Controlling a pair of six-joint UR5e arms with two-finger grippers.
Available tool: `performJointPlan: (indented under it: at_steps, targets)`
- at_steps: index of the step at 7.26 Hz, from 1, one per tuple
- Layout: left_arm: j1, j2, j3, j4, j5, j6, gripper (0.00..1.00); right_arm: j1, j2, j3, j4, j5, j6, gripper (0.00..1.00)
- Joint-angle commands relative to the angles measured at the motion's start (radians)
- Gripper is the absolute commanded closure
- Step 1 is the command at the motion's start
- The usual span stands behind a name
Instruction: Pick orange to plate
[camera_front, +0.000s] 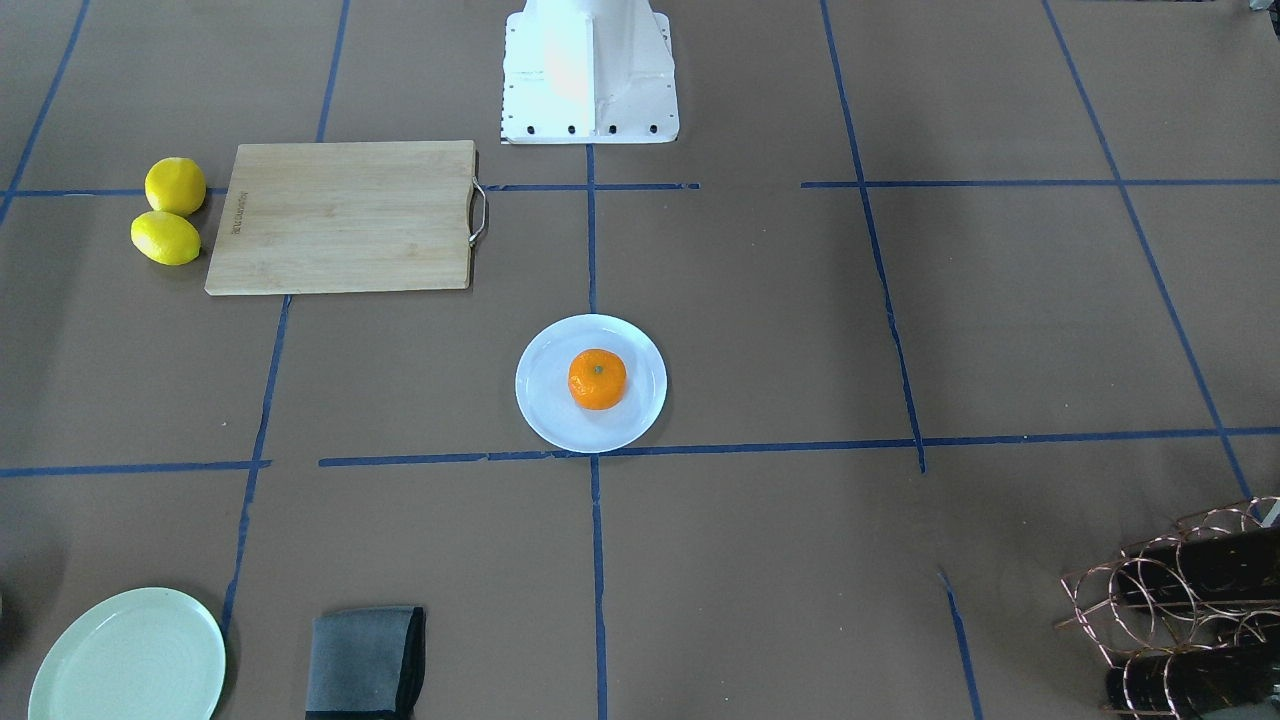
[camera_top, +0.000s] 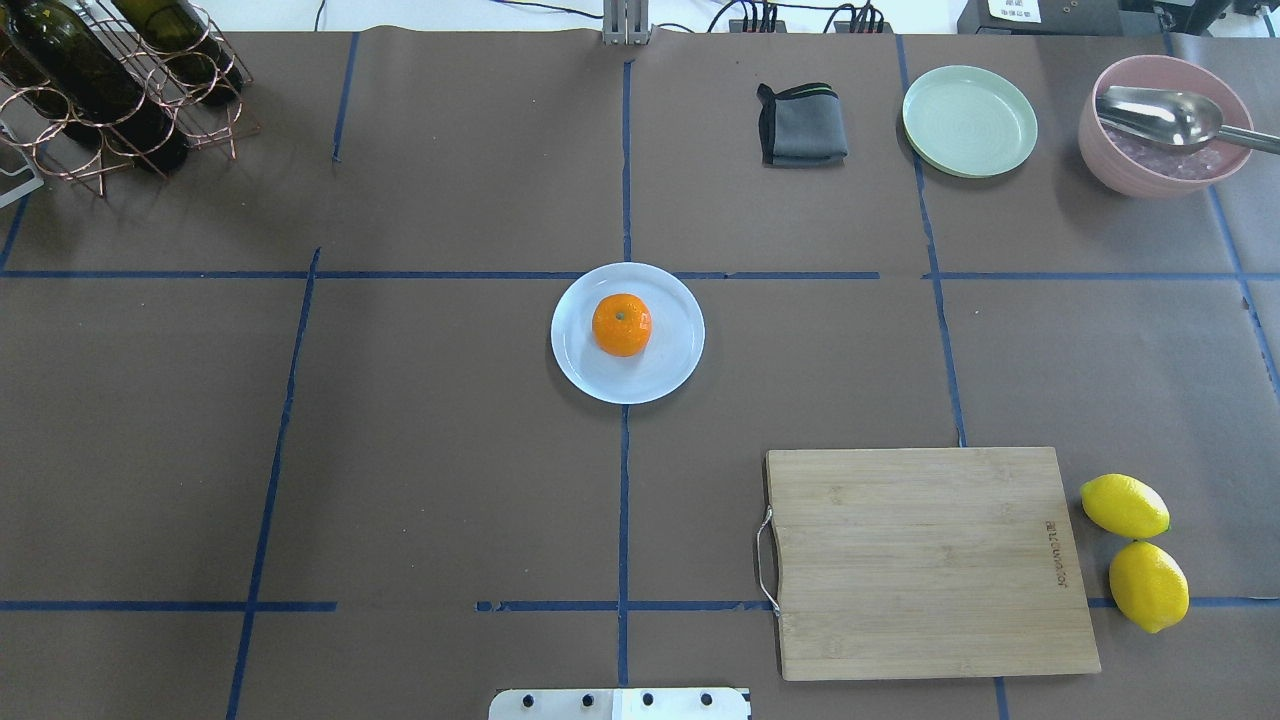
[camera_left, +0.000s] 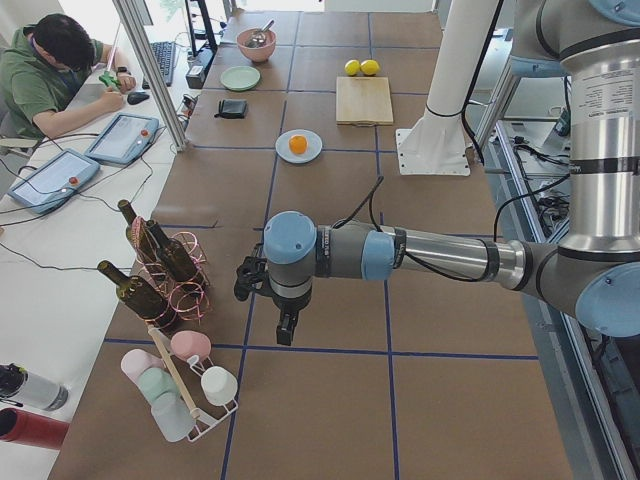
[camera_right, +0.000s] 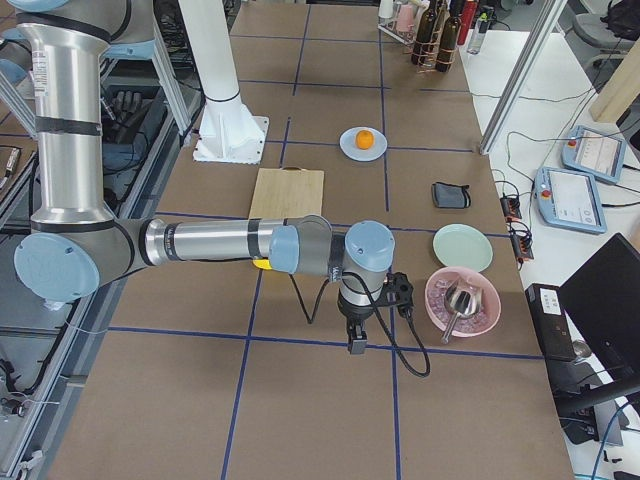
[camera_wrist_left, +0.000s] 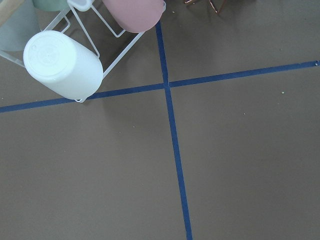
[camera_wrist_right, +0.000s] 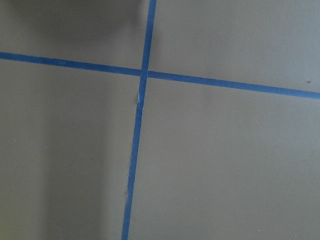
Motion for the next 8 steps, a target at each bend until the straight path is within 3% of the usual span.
performJointPlan:
  at_steps: [1, 8]
  targets:
    - [0.0, 0.003, 0.006, 0.002, 0.004, -0.001, 0.0, -0.001, -0.007, -0.01, -0.002, 0.002, -0.01, 0.0]
    - [0.0, 0.01, 0.01, 0.0, 0.006, -0.001, 0.0, -0.001, -0.043, 0.001, 0.002, 0.014, -0.014, 0.0]
